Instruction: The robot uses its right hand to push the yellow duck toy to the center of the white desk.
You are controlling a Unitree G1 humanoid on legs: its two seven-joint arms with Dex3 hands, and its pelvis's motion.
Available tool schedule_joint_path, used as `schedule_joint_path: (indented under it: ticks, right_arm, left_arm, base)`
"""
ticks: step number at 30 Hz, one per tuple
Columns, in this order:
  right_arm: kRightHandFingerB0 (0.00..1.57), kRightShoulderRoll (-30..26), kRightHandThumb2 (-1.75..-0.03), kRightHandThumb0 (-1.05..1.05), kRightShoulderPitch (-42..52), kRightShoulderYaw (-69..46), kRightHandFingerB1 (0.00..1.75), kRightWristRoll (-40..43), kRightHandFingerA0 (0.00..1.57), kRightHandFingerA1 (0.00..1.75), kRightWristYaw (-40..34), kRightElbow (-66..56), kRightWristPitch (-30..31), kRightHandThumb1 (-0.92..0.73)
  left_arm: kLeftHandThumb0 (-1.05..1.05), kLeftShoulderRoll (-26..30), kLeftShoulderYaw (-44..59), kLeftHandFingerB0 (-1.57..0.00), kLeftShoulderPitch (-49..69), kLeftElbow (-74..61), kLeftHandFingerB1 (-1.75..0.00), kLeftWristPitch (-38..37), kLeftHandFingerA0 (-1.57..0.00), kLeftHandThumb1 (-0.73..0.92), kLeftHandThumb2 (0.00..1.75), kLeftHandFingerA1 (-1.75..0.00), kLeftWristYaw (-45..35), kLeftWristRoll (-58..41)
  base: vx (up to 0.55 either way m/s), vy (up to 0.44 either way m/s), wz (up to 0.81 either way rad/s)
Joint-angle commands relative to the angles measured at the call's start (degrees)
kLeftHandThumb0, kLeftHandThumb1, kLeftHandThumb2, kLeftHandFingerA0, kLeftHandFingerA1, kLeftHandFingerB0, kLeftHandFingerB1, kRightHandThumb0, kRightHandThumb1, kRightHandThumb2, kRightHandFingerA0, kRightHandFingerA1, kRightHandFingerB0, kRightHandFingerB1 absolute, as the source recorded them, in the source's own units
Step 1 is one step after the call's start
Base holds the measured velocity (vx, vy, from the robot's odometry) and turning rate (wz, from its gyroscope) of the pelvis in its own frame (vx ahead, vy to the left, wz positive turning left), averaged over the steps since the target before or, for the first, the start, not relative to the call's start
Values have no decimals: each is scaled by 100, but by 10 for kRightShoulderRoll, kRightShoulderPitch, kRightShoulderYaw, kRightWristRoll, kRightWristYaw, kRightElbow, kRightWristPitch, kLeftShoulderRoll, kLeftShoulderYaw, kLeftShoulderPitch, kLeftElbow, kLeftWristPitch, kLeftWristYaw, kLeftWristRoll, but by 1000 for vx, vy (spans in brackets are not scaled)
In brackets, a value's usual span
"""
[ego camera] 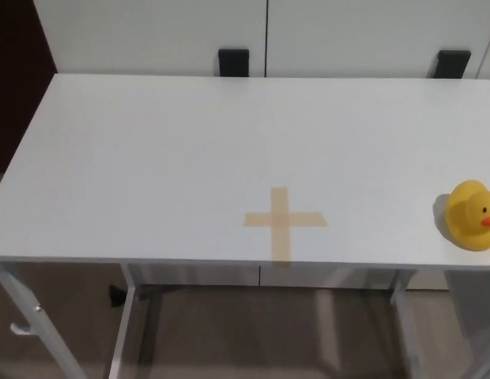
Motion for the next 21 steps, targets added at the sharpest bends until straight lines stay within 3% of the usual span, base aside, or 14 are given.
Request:
schedule_joint_path:
  ticks: [1, 4, 5, 6, 7, 8, 10, 11, 13, 14, 18, 19, 20, 21]
  right_arm:
    - [36, -14, -60, -43, -12, -52, 52, 64, 45, 80, 12, -11, 2, -66]
    - [24, -32, -59, -52, -44, -84, 52, 85, 31, 80, 14, 1, 12, -69]
    - [7, -59, -93, -71, -79, -100, 56, 94, 16, 71, 5, -10, 27, -59]
    - [7, -69, -93, -71, -92, -106, 56, 96, 16, 71, 2, -15, 32, -59]
    - [4, -73, -62, -71, -96, -106, 56, 94, 5, 83, 2, -24, 37, -80]
    - [0, -83, -108, -40, -115, -106, 54, 92, 4, 58, -3, -50, 50, -51]
    - [0, -93, -108, -40, -137, -106, 54, 92, 4, 58, -9, -74, 65, -51]
    - [2, -105, -99, -75, -163, -100, 51, 90, 13, 66, -15, -93, 80, -63]
    - [3, -114, -99, -77, -193, -92, 50, 84, 13, 65, -23, -113, 89, -65]
    - [11, -111, -65, -79, -224, -80, 46, 88, 6, 63, -29, -171, 114, -84]
    - [24, -94, -64, -89, -285, -53, 52, 88, 17, 67, -46, -236, 165, -81]
    - [23, -90, -65, -87, -291, -48, 46, 85, 22, 60, -50, -246, 173, -82]
    - [23, -88, -65, -87, -295, -45, 46, 83, 22, 60, -53, -252, 179, -82]
    - [21, -76, -66, -79, -306, -37, 36, 83, 22, 49, -58, -269, 175, -84]
  left_arm:
    - [-17, 11, 2, -95, 4, 8, -92, -8, -92, 58, 81, -90, 9, 3]
    - [-12, 10, 0, -96, 5, 9, -93, -11, -90, 56, 90, -88, 8, 5]
    - [-14, 8, -4, -96, 10, 9, -92, -13, -92, 54, 88, -88, 12, 8]
    - [-14, 8, -5, -96, 12, 9, -92, -13, -92, 54, 88, -88, 14, 9]
    - [-13, 8, -3, -93, 13, 9, -92, -13, -91, 53, 88, -89, 14, 7]
    - [-11, 8, -3, -92, 13, 10, -90, -10, -88, 56, 86, -85, 15, 6]
    - [-11, 8, -4, -92, 12, 11, -90, -7, -88, 56, 86, -85, 16, 7]
    - [-12, 7, 1, -95, 11, 12, -92, -6, -90, 56, 89, -88, 13, 2]
    - [-12, 6, 5, -98, 13, 12, -93, -12, -92, 54, 88, -90, 12, -2]
    - [-13, 6, 4, -96, 14, 13, -94, -16, -93, 48, 100, -93, 11, -1]
    - [-12, 7, 3, -92, 15, 13, -92, -13, -89, 50, 105, -89, 11, 2]
    - [-10, 7, 2, -92, 16, 14, -87, -13, -91, 56, 93, -84, 11, 3]
    - [-10, 7, 1, -92, 16, 14, -87, -13, -91, 56, 93, -84, 12, 4]
    - [-8, 7, 1, -94, 16, 14, -94, -13, -92, 49, 107, -93, 12, 4]
  base:
    - [0, 0, 0]
    - [0, 0, 0]
    - [0, 0, 0]
    - [0, 0, 0]
    - [-18, -1, -13]
    - [0, 0, 0]
    - [0, 0, 0]
    - [0, 0, 0]
    - [8, -1, 3]
    - [28, -5, 6]
    - [6, 0, 2]
    - [0, 0, 0]
    - [16, -3, 6]
    - [14, -3, 8]
